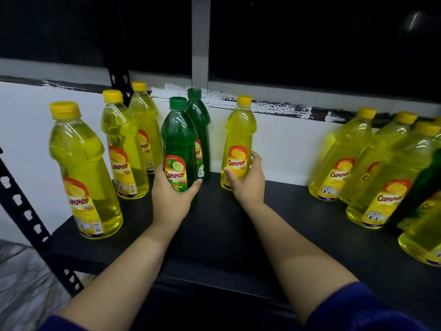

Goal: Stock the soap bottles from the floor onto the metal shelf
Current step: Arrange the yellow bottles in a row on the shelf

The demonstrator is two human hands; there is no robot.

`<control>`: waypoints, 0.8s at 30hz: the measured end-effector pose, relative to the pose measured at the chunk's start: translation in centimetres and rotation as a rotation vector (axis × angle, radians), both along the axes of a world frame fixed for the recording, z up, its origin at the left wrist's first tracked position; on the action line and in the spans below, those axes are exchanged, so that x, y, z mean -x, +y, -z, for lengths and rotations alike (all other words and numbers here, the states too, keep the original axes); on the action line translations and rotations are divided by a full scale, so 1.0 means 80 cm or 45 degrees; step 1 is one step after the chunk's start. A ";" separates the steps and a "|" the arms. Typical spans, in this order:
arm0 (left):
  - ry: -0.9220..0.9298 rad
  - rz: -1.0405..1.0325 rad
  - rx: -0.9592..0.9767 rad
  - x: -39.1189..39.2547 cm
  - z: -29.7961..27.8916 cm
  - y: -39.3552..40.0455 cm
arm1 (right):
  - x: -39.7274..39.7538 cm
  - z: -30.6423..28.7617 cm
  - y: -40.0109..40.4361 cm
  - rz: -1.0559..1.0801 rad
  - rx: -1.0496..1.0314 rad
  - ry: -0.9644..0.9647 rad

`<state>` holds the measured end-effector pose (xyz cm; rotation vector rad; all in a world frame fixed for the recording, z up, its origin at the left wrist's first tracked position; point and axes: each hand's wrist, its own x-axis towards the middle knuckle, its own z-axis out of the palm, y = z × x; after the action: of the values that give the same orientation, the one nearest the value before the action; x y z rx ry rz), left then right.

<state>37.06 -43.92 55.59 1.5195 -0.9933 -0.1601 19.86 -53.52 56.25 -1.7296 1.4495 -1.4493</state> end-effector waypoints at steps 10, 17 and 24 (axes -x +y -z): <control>0.025 0.024 -0.010 0.001 -0.002 0.001 | 0.002 0.001 -0.013 0.082 0.000 0.022; 0.020 0.005 -0.017 0.001 0.001 0.001 | 0.002 0.003 -0.015 0.069 -0.013 0.021; -0.049 -0.039 -0.100 0.000 0.000 0.009 | 0.008 0.000 0.001 0.064 -0.102 0.067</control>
<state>37.05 -43.23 55.62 1.6142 -1.0039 -0.1498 19.19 -53.42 56.22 -1.7059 1.5672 -1.3608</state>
